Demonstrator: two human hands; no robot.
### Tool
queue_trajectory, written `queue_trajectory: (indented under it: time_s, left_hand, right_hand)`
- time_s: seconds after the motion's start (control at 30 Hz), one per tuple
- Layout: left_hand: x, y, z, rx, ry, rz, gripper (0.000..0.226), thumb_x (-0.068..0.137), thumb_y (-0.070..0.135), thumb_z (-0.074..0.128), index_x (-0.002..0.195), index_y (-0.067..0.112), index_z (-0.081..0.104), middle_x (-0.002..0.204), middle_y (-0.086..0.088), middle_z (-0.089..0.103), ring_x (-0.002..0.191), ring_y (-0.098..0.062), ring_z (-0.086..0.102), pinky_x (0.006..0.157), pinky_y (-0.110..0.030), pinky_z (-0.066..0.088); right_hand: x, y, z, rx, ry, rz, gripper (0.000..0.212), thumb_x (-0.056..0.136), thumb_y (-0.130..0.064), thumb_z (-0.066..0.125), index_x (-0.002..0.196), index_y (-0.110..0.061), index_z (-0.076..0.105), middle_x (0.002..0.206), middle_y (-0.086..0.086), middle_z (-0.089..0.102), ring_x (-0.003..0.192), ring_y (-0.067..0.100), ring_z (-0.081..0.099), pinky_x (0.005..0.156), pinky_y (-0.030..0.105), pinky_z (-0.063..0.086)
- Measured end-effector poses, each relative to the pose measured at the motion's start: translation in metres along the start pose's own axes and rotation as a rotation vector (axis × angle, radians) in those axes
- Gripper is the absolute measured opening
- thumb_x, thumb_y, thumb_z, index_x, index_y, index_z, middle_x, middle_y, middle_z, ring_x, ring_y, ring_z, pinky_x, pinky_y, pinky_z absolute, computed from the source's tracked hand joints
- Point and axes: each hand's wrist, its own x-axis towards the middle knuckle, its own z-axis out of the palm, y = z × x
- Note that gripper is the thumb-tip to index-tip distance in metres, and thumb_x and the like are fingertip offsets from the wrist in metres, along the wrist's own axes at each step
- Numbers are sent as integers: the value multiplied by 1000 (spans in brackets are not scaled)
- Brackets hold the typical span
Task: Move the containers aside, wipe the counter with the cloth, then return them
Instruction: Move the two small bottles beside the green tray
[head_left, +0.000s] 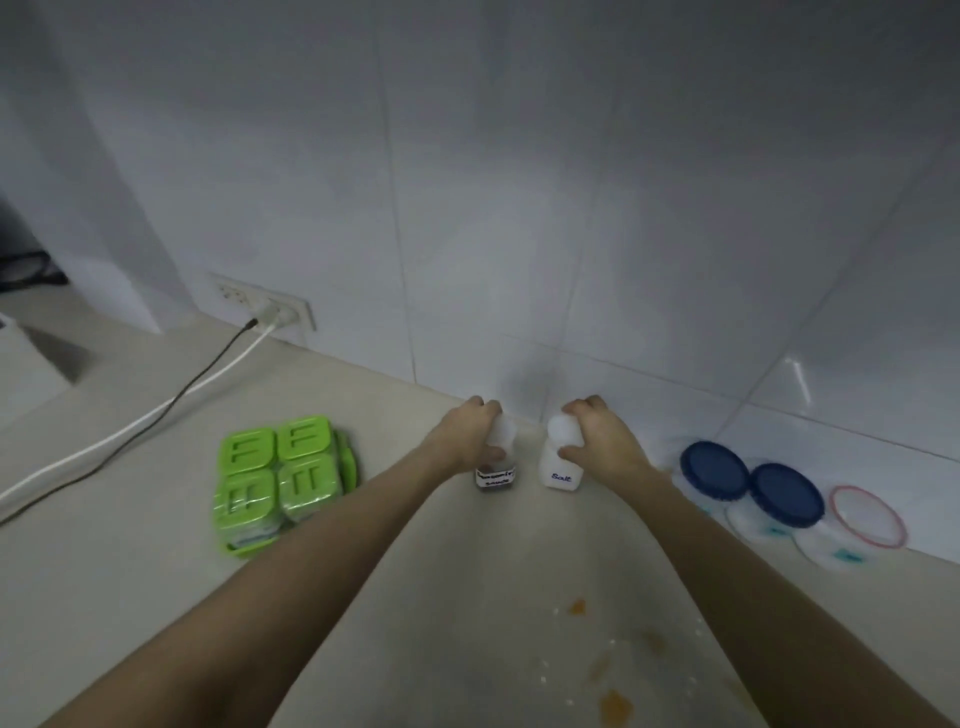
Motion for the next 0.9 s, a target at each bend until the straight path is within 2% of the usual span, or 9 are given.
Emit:
queue_trajectory:
  time_s: [0.2,0.4,0.6,0.77,0.83,0.9]
  left_hand:
    - [-23,-92,-34,14,72,-95,61,83,29,69,133,7,44,128,-18,50,114,-39,55,95,-40,44]
    - [-27,-156,-48,14,93,-137,57,83,27,66,133,8,45,123,-19,51,110,-40,56,92,-41,45]
    - [-21,-183,-46,-41,113,-145,59,82,27,66,134,9,45,120,-19,52,108,-40,56,92,-41,45]
    - [-16,-186,-43,-53,136,-118,56,79,27,69,128,7,50,114,-18,54,104,-39,57,88,-42,47]
    - [-17,-188,-43,-50,142,-122,57,77,29,70,127,7,51,114,-17,55,105,-38,56,88,-41,47]
    - [-19,-188,-44,-29,134,-101,64,76,35,71,130,8,50,118,-16,54,111,-35,52,92,-41,46]
  right_hand:
    - [30,-94,47,60,-26,-144,54,81,-13,67,131,-8,47,131,13,46,120,31,49,101,37,41]
    - [68,-162,85,59,-47,-218,56,84,-11,65,135,-10,44,135,11,44,122,30,48,105,39,39]
    - [88,-173,109,63,-45,-238,54,85,-8,63,135,-8,44,135,12,44,122,30,48,105,38,39]
    - [103,-169,110,88,-52,-192,56,81,-5,64,134,-10,47,136,9,47,123,26,49,99,24,32]
    - [101,-167,109,87,-87,-217,62,80,-3,64,138,-9,43,139,9,45,126,25,47,97,20,28]
    - [93,-164,106,97,-119,-209,71,81,-7,66,144,-11,34,147,9,38,132,25,42,105,23,28]
